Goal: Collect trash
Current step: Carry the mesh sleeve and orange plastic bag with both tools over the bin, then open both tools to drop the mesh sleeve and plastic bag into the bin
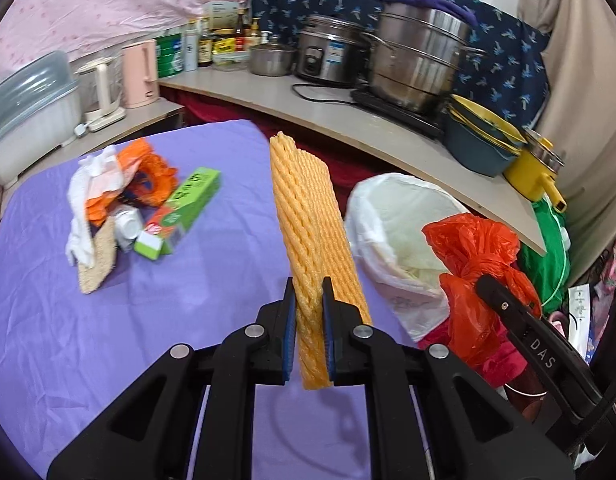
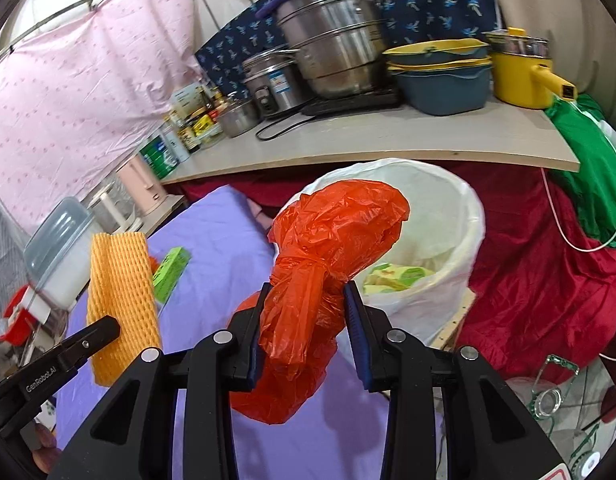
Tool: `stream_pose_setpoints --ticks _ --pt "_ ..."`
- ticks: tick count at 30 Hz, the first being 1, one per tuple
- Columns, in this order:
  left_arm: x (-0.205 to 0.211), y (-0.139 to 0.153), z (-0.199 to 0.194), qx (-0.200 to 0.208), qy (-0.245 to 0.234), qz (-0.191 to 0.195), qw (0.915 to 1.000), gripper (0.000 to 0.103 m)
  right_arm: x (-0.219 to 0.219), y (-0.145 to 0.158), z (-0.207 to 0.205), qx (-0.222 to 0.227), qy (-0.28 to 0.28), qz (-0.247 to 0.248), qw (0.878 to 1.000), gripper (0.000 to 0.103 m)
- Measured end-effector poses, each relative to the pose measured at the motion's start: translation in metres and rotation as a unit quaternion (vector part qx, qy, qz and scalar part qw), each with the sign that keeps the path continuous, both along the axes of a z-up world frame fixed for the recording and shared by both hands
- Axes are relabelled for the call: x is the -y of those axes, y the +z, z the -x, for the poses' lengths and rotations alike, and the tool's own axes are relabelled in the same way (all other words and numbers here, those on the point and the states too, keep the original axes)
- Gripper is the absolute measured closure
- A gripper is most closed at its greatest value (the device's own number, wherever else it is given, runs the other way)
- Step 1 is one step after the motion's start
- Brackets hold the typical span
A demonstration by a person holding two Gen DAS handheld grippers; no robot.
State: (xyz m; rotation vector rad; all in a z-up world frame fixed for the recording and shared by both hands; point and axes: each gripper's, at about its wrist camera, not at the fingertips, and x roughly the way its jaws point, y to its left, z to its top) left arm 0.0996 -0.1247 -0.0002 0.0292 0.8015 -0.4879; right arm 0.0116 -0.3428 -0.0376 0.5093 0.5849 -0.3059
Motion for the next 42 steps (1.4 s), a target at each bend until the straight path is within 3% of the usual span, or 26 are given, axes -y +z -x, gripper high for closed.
stream_pose_setpoints --ticks 16,39,41,42 --pt "0.101 0.006 0.004 0.003 -0.07 -0.015 0.9974 0.092 0.073 -0.003 0.022 0.007 -0.052 -0.009 0.999 0.069" --pt "0.183 -0.029 -0.055 -0.028 -0.106 -0.039 0.9932 0.089 0.123 -0.022 -0.038 -0.014 -0.056 -0.004 0.998 0.069" --pt "0.185 -0.032 -0.06 -0.034 -0.104 -0.039 0.9933 0.085 0.124 -0.025 -0.045 -0.017 -0.054 -0.005 0.998 0.069" --pt "0.184 -0.033 -0.063 -0.037 -0.1 -0.037 0.9936 0.077 0.124 -0.026 -0.047 -0.018 -0.053 -0.005 0.998 0.069"
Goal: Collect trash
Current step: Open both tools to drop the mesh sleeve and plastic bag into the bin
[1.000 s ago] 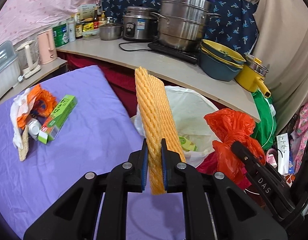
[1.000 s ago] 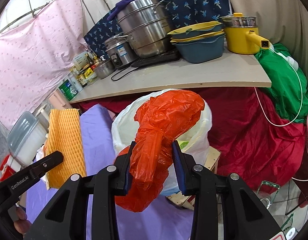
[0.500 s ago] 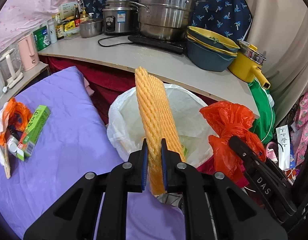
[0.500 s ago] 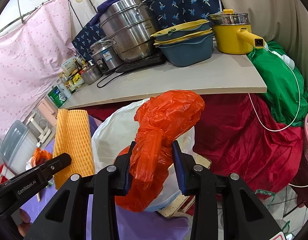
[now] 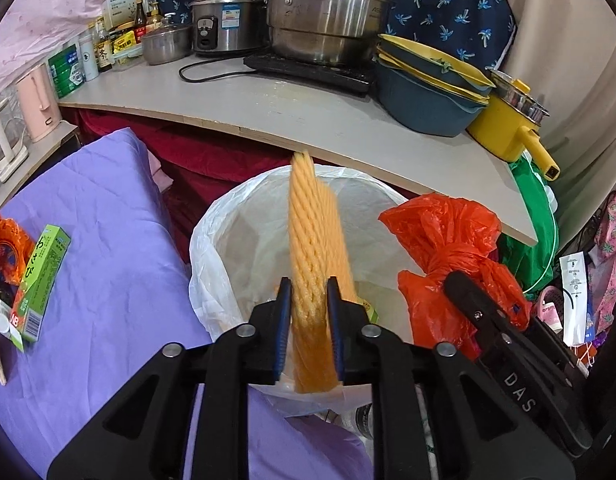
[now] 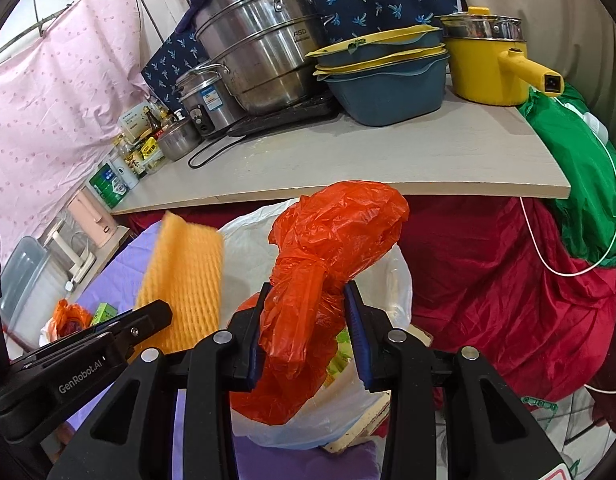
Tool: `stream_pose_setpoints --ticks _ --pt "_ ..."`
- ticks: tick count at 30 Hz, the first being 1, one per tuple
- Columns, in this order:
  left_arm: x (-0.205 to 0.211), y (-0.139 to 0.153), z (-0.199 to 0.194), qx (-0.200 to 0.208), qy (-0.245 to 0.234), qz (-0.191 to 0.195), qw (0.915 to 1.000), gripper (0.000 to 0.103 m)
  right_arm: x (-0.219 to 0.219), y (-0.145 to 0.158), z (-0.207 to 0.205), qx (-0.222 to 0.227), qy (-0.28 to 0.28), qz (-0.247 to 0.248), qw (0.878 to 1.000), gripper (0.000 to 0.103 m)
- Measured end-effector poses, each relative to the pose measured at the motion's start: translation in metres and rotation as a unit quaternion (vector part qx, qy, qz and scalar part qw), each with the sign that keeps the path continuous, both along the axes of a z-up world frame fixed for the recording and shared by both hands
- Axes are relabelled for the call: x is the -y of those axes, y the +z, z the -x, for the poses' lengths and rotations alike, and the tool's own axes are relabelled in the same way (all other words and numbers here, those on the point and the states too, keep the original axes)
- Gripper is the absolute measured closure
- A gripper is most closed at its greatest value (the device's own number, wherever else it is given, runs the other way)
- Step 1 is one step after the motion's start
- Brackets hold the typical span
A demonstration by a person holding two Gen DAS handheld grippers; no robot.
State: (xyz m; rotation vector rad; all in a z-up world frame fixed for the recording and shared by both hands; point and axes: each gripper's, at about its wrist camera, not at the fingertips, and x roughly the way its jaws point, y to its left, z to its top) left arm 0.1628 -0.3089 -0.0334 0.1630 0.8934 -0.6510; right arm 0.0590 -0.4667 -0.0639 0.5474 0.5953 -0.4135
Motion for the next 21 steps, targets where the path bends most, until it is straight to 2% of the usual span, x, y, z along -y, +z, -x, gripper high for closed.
stream_pose_setpoints --ticks 4,6,11,21 --pt "-0.005 -0.001 -0.009 0.0 0.012 0.004 0.9999 0.065 0.0 -0.002 -0.01 -0.003 0.005 0.001 1.0 0.066" --pt "-0.01 -0.001 -0.013 0.0 0.022 0.008 0.9997 0.054 0.0 -0.002 -0.016 -0.003 0.011 0.001 1.0 0.066" --pt "-0.027 0.001 -0.023 0.0 0.043 0.017 0.9989 0.047 -0.005 -0.001 -0.022 -0.004 0.014 0.006 1.0 0.048" --pt "-0.061 0.006 -0.024 0.014 0.076 0.014 0.9969 0.047 -0.027 0.008 -0.018 -0.007 0.022 0.029 0.999 0.043"
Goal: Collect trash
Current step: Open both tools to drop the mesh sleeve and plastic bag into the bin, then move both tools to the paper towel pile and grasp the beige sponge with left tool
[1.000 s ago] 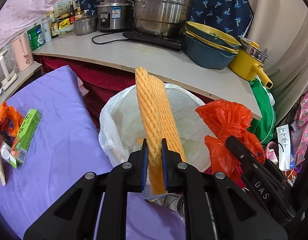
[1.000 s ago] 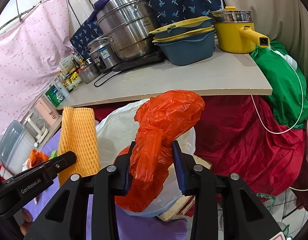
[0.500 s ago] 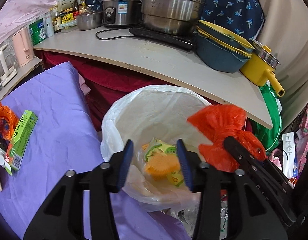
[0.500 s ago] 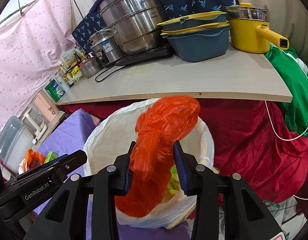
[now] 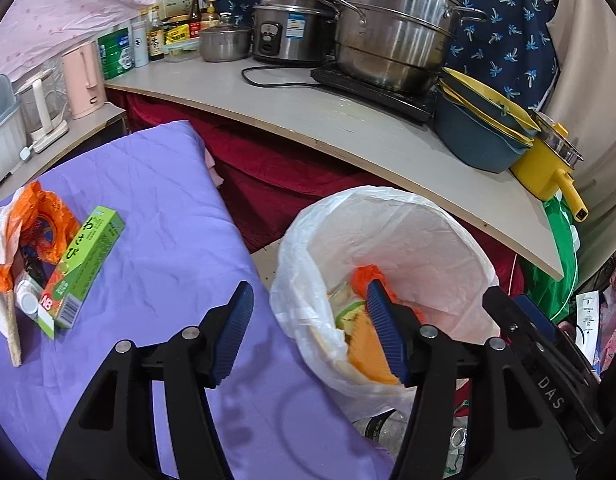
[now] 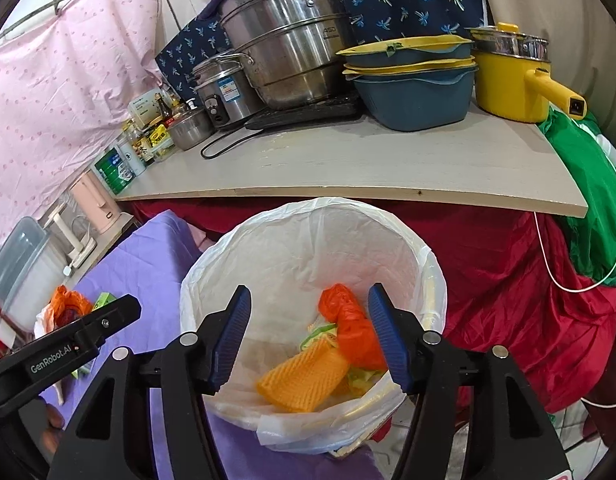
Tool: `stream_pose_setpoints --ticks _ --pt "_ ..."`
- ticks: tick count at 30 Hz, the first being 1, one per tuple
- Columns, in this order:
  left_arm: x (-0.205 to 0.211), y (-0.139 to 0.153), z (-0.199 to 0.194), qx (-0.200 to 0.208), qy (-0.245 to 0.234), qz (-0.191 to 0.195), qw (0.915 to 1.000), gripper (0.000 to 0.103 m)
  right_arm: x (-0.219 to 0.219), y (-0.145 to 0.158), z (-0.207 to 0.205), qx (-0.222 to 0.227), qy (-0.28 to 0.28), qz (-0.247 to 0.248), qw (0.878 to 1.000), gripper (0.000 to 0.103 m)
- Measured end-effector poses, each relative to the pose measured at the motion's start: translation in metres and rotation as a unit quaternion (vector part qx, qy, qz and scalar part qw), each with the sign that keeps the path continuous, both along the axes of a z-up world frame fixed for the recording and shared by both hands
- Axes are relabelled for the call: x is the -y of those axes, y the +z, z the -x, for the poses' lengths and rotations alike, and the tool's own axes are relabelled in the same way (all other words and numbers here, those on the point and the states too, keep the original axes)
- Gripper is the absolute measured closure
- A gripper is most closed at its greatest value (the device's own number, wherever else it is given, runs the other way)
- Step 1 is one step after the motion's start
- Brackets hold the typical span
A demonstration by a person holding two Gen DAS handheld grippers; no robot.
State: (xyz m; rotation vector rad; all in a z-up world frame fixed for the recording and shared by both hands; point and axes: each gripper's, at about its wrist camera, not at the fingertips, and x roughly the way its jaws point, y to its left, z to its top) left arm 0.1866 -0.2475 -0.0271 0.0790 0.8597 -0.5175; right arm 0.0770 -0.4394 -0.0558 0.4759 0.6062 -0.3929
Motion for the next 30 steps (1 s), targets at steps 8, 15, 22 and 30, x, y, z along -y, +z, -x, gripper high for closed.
stream_pose_setpoints --ticks 8,15,22,30 --pt "-0.027 0.005 0.01 0.01 0.02 -0.005 0.9997 0.047 -0.028 0.01 0.005 0.005 0.018 0.004 1.0 0.04" --pt "-0.06 0.011 0.018 0.018 0.043 -0.01 0.9988 0.046 -0.064 0.018 0.009 0.005 0.037 0.022 0.999 0.038" --pt "-0.094 0.013 0.026 0.019 0.064 -0.014 0.9977 0.045 -0.096 0.023 0.015 0.009 0.05 0.034 0.998 0.026" --pt "-0.138 0.017 0.034 0.027 0.094 -0.021 0.995 0.038 -0.132 0.034 0.016 0.016 0.071 0.05 0.996 0.019"
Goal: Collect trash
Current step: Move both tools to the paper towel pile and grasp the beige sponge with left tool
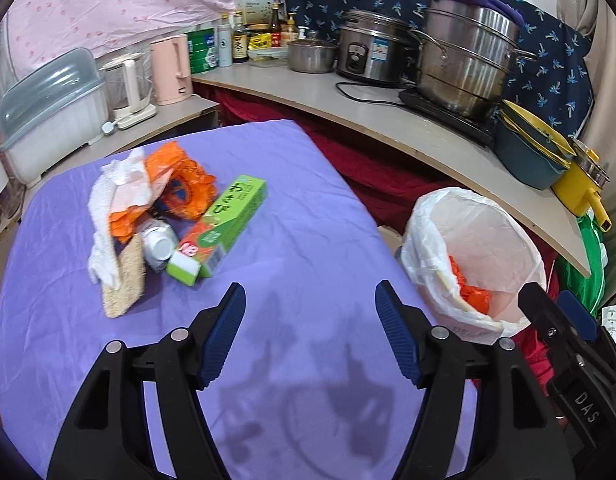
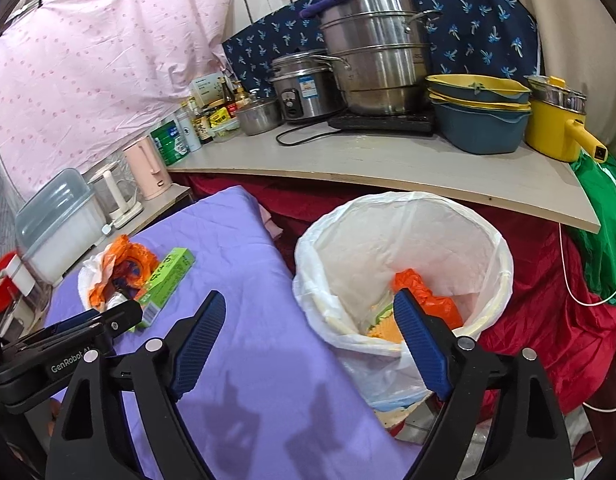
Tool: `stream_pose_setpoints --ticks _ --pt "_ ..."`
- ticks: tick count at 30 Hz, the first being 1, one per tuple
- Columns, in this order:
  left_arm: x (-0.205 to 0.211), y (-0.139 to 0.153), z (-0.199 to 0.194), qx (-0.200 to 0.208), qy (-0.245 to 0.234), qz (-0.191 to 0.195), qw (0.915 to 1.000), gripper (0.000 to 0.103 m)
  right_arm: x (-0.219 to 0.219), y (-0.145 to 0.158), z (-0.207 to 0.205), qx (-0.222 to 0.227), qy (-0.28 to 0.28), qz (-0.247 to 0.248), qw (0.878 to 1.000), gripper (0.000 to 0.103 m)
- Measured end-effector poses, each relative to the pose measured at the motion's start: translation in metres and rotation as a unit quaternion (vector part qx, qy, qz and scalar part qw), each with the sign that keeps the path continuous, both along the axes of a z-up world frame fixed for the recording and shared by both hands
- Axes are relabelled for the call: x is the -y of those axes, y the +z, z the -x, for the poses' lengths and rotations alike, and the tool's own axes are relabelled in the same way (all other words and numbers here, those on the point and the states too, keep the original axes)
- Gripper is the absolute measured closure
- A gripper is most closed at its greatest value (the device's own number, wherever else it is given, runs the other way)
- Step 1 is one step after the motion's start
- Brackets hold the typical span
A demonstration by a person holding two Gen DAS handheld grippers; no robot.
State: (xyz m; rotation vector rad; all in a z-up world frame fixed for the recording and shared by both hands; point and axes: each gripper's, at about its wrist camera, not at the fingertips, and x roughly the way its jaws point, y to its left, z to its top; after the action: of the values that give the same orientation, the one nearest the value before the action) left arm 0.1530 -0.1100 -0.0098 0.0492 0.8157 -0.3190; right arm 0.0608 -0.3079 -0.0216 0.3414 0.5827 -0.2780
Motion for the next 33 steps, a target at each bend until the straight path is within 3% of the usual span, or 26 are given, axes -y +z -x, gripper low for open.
stream_pose_setpoints --ticks 14,20,24,26,33 --pt "-0.068 -0.001 -0.003 0.012 0.057 -0.018 0.9981 0.033 -0.052 0.003 -0.023 -0.02 0.038 0.028 0.999 0.018" --pt "-0.085 -0.005 -0.008 0.009 0.069 -0.022 0.9973 0.033 -0.071 0.003 -0.036 -0.023 0.05 0.048 0.997 0.012" --pt "-0.1 -0.009 -0.015 0.003 0.081 -0.022 0.9965 0.033 -0.083 0.001 -0.043 -0.015 0.056 0.052 0.997 0.012" --pt "-0.109 -0.012 -0.017 0.001 0.09 -0.021 0.9957 0.033 -0.089 0.0 -0.049 -0.015 0.057 0.05 0.997 0.006" --pt "-0.146 -0.025 -0.033 -0.015 0.122 -0.023 0.9921 0.033 -0.118 -0.009 -0.074 -0.035 0.081 0.059 0.994 0.006"
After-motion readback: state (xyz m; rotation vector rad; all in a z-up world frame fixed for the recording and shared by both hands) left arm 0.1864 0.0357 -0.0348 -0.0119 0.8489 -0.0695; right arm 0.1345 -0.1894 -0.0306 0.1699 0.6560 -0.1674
